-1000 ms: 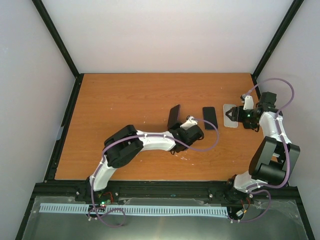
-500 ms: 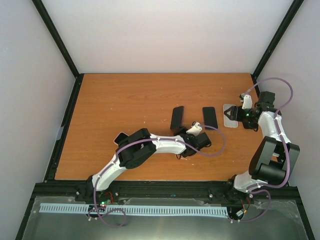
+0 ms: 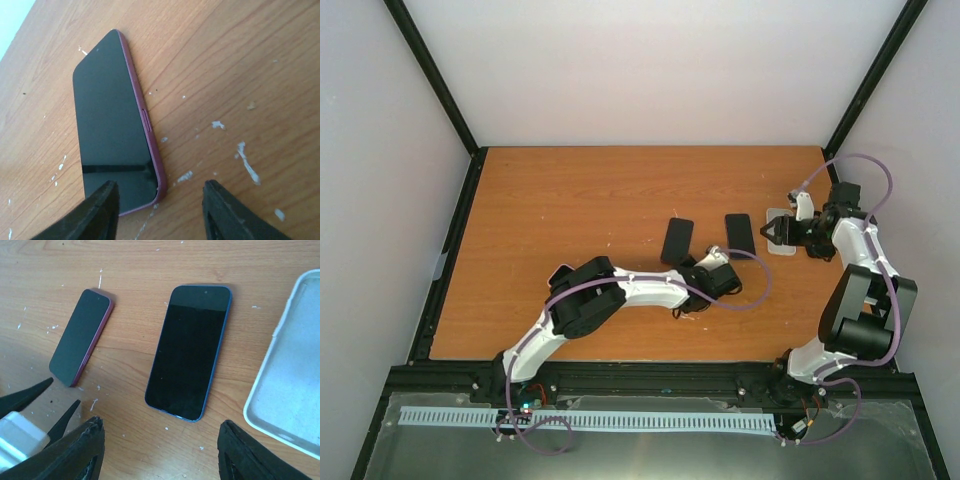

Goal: Take the phone out of the phone case
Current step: Place the phone at the center of the board.

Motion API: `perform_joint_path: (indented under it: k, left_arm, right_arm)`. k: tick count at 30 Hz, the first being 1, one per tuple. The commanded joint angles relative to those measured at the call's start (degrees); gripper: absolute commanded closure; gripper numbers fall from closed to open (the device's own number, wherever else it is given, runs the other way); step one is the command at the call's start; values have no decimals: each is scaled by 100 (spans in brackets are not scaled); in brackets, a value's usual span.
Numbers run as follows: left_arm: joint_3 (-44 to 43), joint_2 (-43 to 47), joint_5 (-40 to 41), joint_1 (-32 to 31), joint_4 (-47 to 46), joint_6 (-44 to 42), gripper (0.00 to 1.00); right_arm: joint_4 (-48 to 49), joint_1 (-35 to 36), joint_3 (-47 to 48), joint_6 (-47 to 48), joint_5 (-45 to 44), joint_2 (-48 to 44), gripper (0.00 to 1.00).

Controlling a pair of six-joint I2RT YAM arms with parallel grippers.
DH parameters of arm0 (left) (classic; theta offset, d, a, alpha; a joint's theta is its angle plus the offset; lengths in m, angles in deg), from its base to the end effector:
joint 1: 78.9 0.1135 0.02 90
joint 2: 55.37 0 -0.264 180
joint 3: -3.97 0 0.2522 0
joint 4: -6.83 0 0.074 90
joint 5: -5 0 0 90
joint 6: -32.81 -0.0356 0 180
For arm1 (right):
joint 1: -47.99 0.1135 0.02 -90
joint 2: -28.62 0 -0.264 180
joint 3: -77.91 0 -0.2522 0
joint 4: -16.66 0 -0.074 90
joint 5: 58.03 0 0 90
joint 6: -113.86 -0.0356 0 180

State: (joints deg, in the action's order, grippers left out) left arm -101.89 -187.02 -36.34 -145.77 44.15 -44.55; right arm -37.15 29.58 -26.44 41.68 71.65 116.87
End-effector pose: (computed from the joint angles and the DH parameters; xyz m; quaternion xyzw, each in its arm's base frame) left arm 0.2079 -0.4186 0.1141 0.3187 0.8325 0.1726 0.4191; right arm 0.2905 -0.0727 0.2294 -0.0646 0.9211 0.2560 0.2860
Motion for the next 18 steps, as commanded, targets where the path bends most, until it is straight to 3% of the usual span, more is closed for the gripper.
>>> perform_joint_path:
  k: [1,4,9,18]
  left_arm:
    - [289,780,-579,70,-236,143,48]
    - [952,1526,-1558,375,-757,311,31]
    - [1881,2302,-3720,1344,-1316,790,18]
    - [2318,2486,-5503,2123,-1607,1437,13]
  right_arm:
    - [-361,257,349,415,-135,323,39]
    - [-664,431,609,543,-237,731,39]
    - [-575,701,771,439,-850,1176,40]
    - [-451,900,1111,261,-1245,1786,39]
